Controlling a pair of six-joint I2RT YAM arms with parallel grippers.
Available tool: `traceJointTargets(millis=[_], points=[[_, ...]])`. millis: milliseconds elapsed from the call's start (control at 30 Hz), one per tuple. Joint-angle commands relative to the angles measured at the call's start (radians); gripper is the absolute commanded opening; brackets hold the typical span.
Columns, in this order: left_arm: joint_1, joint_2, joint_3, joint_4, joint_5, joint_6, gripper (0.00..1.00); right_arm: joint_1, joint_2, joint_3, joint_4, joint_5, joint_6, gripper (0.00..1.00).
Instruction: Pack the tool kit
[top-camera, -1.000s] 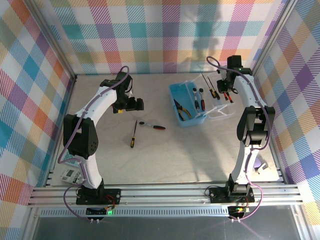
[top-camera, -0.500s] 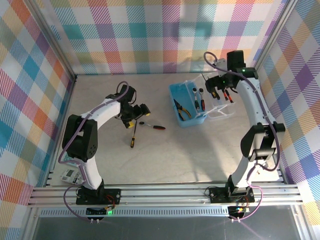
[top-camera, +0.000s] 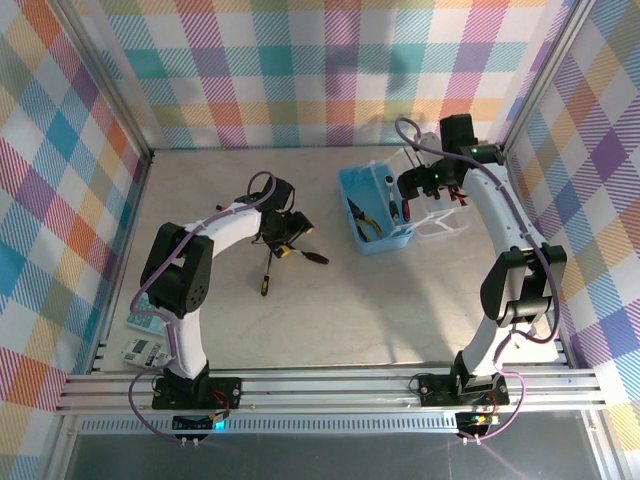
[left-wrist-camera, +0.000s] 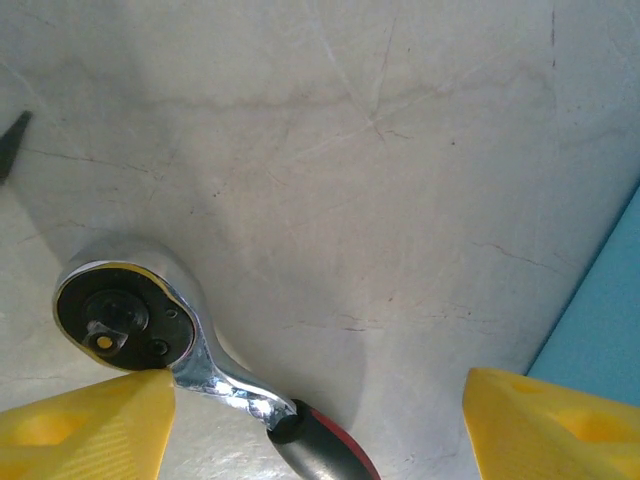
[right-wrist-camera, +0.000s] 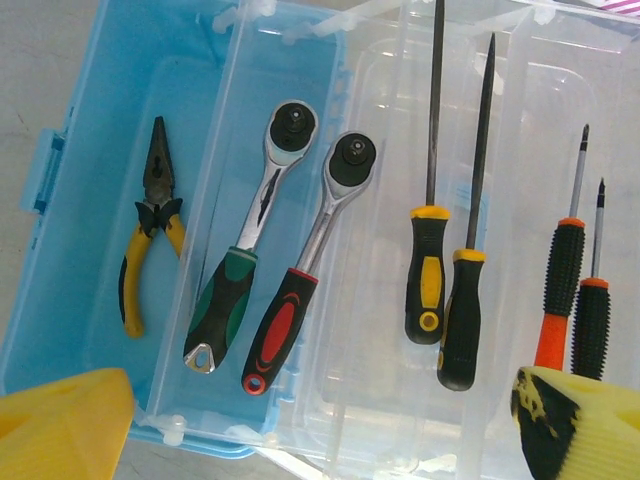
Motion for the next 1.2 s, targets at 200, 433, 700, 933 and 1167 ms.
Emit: traceJointTargets(millis=[200,433,700,933,1167], points=[[0.001,0.028,0.027,-0.121,-0.105,0.069,0.67,-0.001,-0.003,-0.017,0.04,-0.055,0.023,0.97],[0.011,0.114,0.113,-0.229,-0.184,0.2,0.59,-0.001,-0.001,-0.012,0.042,-0.062,0.02,0.98],[0.022,0.209,0.229,-0.318,-0.156,0.327,0.53,-0.001,0.004,-0.013,0.04,-0.055,0.021,0.98],[0.028,0.244,0.287,-0.395,-0.275,0.44,0.45,-0.001,-0.003,-0.01,0.032,-0.043,0.017,0.98],[0.034,0.269,0.329,-0.407,-0.313,0.52,0.45,-0.001,-0.002,0.001,0.022,-0.051,0.023,0.98]])
